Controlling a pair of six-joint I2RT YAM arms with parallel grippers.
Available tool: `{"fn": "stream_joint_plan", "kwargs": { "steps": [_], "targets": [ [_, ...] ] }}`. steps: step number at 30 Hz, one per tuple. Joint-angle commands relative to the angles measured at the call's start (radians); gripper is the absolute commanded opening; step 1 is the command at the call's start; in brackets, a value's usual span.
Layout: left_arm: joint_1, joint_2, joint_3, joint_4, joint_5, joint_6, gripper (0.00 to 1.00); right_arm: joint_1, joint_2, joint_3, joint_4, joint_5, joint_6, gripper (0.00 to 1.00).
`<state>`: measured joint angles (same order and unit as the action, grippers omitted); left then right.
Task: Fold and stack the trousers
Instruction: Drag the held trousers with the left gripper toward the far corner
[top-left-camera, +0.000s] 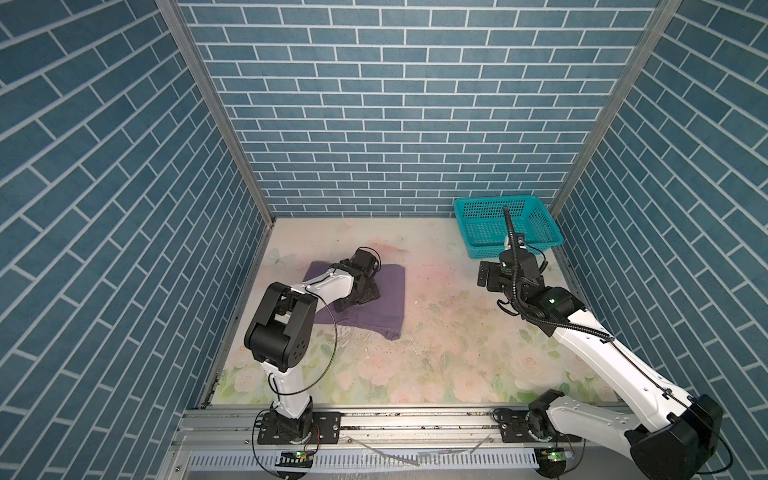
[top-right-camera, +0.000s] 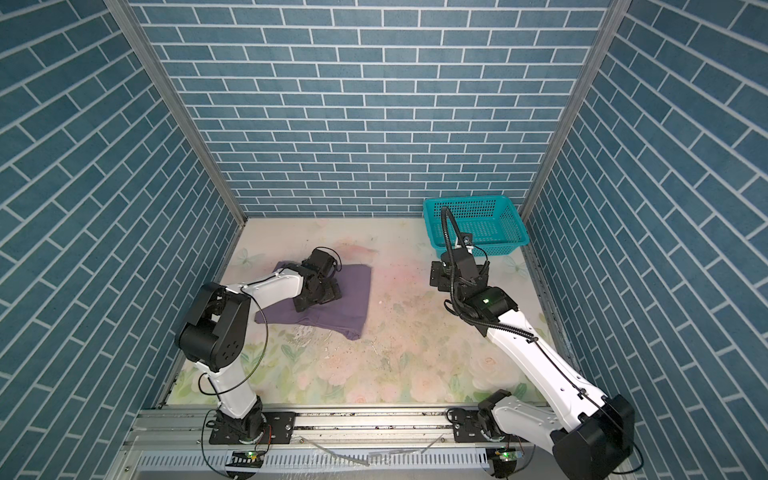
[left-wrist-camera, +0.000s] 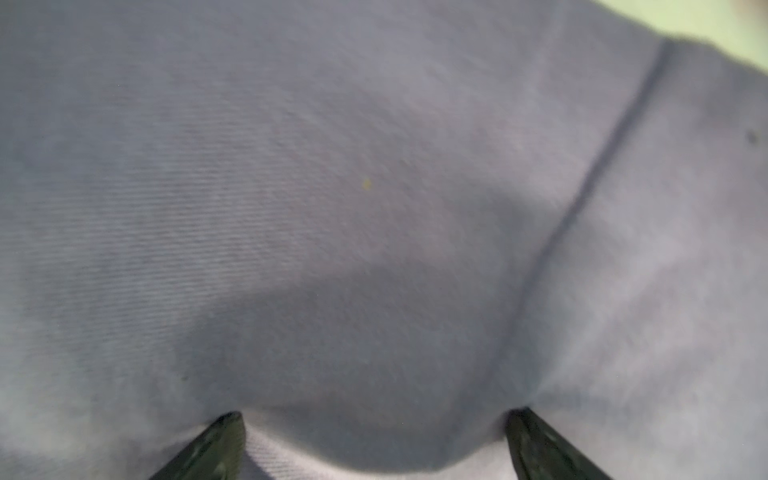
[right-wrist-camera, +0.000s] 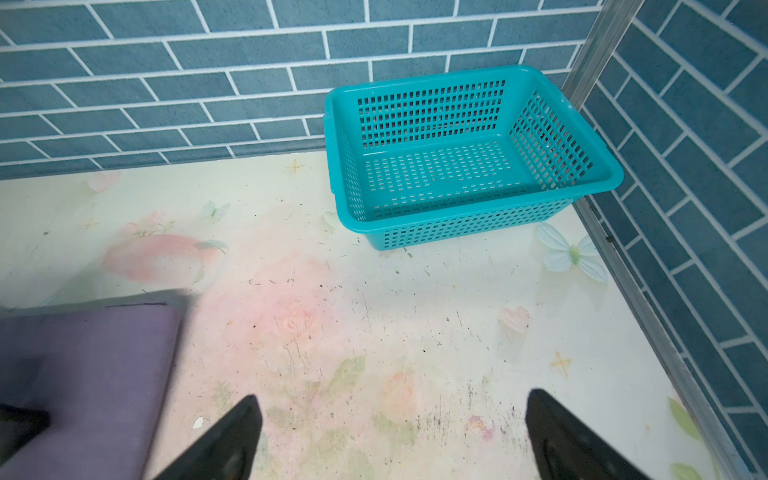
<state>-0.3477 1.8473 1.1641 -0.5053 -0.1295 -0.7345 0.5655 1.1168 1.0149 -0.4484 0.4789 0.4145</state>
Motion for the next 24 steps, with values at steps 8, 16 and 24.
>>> {"fn": "stream_joint_plan", "kwargs": {
  "steps": [8, 16, 24],
  "targets": [
    [0.147, 0.061, 0.183, -0.182, -0.083, 0.115, 0.99, -0.009, 0.013, 0.009, -0.049, 0.038, 0.023, 0.98],
    [-0.056, -0.145, 0.077, -0.237, -0.209, 0.106, 0.99, -0.013, 0.004, 0.002, -0.033, 0.015, 0.023, 0.99],
    [-0.223, -0.178, -0.098, -0.157, -0.14, 0.003, 0.99, -0.018, -0.001, -0.007, -0.031, -0.015, 0.024, 0.99]
  ]
}}
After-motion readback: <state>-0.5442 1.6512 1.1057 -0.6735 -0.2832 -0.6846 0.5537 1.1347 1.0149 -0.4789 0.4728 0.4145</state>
